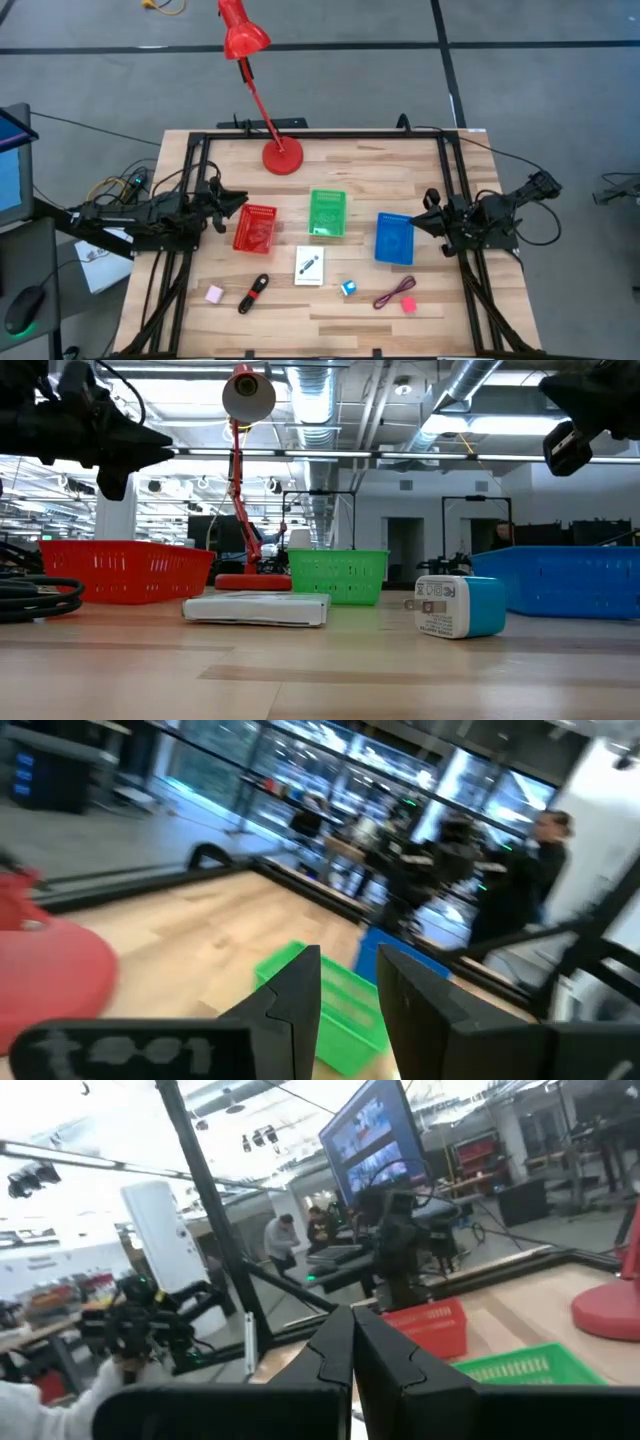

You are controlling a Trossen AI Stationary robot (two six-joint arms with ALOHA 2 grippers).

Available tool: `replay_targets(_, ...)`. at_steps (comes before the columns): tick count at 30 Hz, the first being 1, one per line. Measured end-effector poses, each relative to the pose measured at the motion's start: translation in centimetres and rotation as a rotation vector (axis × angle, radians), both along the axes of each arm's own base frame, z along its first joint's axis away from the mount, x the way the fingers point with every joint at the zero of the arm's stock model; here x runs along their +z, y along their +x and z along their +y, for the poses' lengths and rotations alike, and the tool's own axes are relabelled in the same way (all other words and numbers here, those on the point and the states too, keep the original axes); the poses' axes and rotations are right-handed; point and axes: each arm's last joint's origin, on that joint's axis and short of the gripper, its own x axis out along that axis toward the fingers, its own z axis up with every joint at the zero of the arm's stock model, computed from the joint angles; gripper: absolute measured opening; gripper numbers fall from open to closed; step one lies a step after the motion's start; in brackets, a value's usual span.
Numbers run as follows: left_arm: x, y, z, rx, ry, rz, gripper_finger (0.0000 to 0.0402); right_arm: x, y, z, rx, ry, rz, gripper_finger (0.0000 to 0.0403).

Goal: Pick and place items into bin
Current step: Put the pink charger adapter into the blue bin

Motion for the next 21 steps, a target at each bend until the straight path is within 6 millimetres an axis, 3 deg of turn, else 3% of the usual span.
replay_targets(7, 0.1, -0.1, 0.2, 0.071, -0.005, -0.010, 0.0087, 1.9, -0.5, 0.2, 0.074, -0.113, -0.026, 0.0001)
replay_targets(13, 0.1, -0.1, 0.2, 0.071, -0.005, -0.013, 0.0087, 6.3, -0.3, 0.5, 0.058, -0.219, -0.013, 0.0009)
replay_targets(18, 0.1, -0.1, 0.2, 0.071, -0.005, -0.015, 0.0087, 10.2, 2.0, 2.1, 0.100, -0.295, 0.151, 0.0015)
replay_targets(21, 0.1, -0.1, 0.2, 0.071, -0.006, -0.014, 0.0087, 11.5, 4.8, 4.2, 0.164, -0.285, 0.391, 0.0020)
